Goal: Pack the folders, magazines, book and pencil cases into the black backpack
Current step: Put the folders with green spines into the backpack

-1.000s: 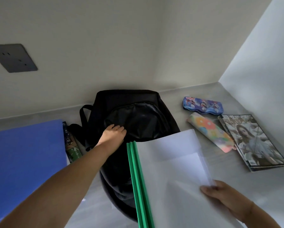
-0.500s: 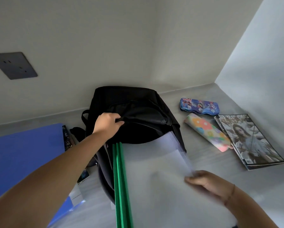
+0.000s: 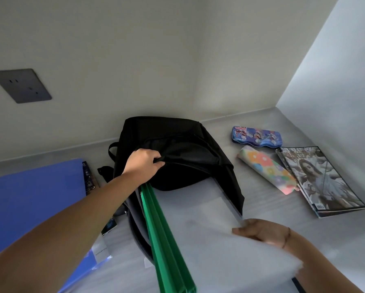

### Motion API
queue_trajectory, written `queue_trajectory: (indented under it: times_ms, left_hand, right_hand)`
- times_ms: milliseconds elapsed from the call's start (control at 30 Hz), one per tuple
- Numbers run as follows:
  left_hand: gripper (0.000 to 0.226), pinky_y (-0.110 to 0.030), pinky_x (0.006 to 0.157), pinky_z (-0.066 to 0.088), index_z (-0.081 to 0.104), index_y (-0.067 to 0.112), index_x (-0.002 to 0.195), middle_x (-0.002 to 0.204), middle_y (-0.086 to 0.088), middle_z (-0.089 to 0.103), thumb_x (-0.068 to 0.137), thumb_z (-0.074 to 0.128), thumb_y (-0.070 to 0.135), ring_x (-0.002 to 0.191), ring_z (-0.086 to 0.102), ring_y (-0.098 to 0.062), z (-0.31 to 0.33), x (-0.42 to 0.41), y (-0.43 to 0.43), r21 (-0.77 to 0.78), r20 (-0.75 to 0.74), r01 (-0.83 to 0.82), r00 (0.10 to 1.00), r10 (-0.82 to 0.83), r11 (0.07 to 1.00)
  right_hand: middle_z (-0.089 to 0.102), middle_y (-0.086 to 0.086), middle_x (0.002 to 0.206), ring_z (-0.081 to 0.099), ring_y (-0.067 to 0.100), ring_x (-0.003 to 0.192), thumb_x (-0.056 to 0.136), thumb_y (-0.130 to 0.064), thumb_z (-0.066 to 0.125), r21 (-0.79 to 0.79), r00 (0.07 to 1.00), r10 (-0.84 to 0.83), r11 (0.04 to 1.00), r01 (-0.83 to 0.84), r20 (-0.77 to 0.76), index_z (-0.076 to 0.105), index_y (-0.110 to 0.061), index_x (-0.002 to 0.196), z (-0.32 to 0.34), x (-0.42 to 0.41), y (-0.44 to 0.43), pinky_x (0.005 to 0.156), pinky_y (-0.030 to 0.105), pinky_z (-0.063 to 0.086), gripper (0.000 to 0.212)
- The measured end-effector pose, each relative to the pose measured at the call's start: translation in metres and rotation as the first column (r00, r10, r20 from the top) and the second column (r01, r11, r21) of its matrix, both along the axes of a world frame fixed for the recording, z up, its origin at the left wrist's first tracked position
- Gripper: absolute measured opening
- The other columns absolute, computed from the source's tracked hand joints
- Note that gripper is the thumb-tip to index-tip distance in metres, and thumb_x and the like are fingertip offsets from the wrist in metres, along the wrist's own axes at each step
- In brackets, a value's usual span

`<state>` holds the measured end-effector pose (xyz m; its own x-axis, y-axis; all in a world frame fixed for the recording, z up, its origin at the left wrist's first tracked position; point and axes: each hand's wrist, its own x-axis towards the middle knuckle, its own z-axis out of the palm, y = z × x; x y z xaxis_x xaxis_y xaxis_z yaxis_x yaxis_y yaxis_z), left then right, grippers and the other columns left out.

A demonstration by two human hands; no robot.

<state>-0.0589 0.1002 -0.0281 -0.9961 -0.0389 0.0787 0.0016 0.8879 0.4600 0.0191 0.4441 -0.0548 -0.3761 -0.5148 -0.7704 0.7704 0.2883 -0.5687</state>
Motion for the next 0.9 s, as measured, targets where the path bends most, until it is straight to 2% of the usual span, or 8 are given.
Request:
queue_trajectory:
  times_ms: [100, 233, 400, 467, 667, 733, 833, 900]
  left_hand:
    - [0.022, -0.035, 0.061, 0.052, 0.066, 0.010, 0.078, 0.068, -0.006, 0.065, 0.083, 0.066, 0.031, 0.064, 0.061, -0.022, -0.001, 0.001, 0.001, -0.019, -0.008, 0.017, 1.000, -0.017, 1.000]
    - [0.017, -0.029, 0.058, 0.045, 0.065, 0.013, 0.082, 0.070, 0.002, 0.062, 0.084, 0.064, 0.030, 0.064, 0.057, -0.018, -0.005, 0.003, 0.005, -0.060, -0.002, 0.075, 0.997, -0.075, 0.995]
    - [0.017, -0.029, 0.061, 0.042, 0.063, 0.011, 0.086, 0.076, -0.001, 0.061, 0.087, 0.063, 0.027, 0.070, 0.059, -0.021, -0.018, 0.010, 0.008, -0.110, 0.006, 0.139, 0.990, -0.139, 0.984]
    - [0.017, -0.028, 0.061, 0.040, 0.063, 0.010, 0.087, 0.076, 0.002, 0.058, 0.087, 0.063, 0.027, 0.071, 0.058, -0.021, -0.023, 0.012, 0.010, -0.108, 0.014, 0.151, 0.989, -0.151, 0.983]
    - [0.014, -0.020, 0.052, 0.035, 0.065, 0.015, 0.086, 0.078, 0.008, 0.059, 0.082, 0.068, 0.028, 0.062, 0.050, -0.009, -0.040, 0.016, 0.007, 0.028, -0.004, -0.007, 1.000, 0.007, 1.000]
    - [0.013, -0.018, 0.050, 0.031, 0.065, 0.017, 0.083, 0.074, 0.011, 0.056, 0.081, 0.070, 0.029, 0.057, 0.047, -0.003, -0.043, 0.017, 0.009, 0.064, 0.013, -0.056, 0.998, 0.055, 0.996]
    - [0.012, -0.017, 0.049, 0.030, 0.064, 0.019, 0.081, 0.071, 0.013, 0.054, 0.081, 0.070, 0.029, 0.057, 0.047, -0.002, -0.045, 0.016, 0.011, 0.101, 0.027, -0.077, 0.997, 0.074, 0.992]
    - [0.012, -0.017, 0.050, 0.031, 0.065, 0.018, 0.083, 0.073, 0.012, 0.055, 0.082, 0.069, 0.028, 0.057, 0.048, -0.004, -0.044, 0.016, 0.011, 0.089, 0.019, -0.051, 0.999, 0.050, 0.995]
  right_hand:
    - [0.070, 0.006, 0.071, 0.065, 0.011, 0.057, 0.079, -0.026, 0.064, 0.091, 0.995, 0.052, 0.995, -0.044, -0.083, 0.072, -0.002, 0.078, 0.002, -0.011, -0.012, 0.064, 0.020, 0.052, 0.025]
    - [0.073, 0.008, 0.079, 0.069, 0.015, 0.068, 0.087, -0.010, 0.062, 0.155, 0.966, -0.169, 0.967, 0.200, -0.196, 0.068, 0.003, 0.097, -0.014, -0.026, -0.024, 0.076, 0.025, 0.055, 0.017]
    - [0.062, 0.009, 0.106, 0.058, 0.016, 0.091, 0.087, -0.017, 0.064, 0.381, 0.908, 0.035, 0.914, 0.140, -0.418, 0.050, -0.003, 0.124, -0.016, -0.053, -0.042, 0.076, 0.022, 0.044, 0.042]
    - [0.061, 0.008, 0.097, 0.056, 0.017, 0.086, 0.088, -0.020, 0.064, 0.414, 0.869, 0.122, 0.904, 0.102, -0.480, 0.050, 0.001, 0.126, -0.014, -0.069, -0.051, 0.069, 0.023, 0.043, 0.046]
    - [0.045, 0.007, 0.078, 0.042, 0.017, 0.069, 0.081, -0.035, 0.070, 0.439, 0.840, 0.090, 0.880, 0.185, -0.536, 0.055, -0.008, 0.079, -0.012, -0.078, -0.054, 0.066, 0.026, 0.030, 0.031]
    - [0.049, 0.000, 0.074, 0.048, 0.010, 0.062, 0.077, -0.036, 0.073, 0.468, 0.859, 0.100, 0.867, 0.172, -0.502, 0.058, -0.010, 0.078, -0.016, -0.062, -0.044, 0.058, 0.018, 0.034, 0.030]
    - [0.057, -0.007, 0.064, 0.054, 0.002, 0.051, 0.076, -0.019, 0.074, 0.469, 0.855, 0.076, 0.859, 0.205, -0.513, 0.055, -0.020, 0.065, -0.024, -0.040, -0.039, 0.040, 0.005, 0.036, 0.023]
    - [0.059, -0.004, 0.067, 0.055, 0.006, 0.059, 0.078, -0.012, 0.069, 0.478, 0.816, 0.038, 0.826, 0.300, -0.577, 0.058, -0.018, 0.071, -0.030, -0.042, -0.045, 0.042, 0.006, 0.038, 0.015]
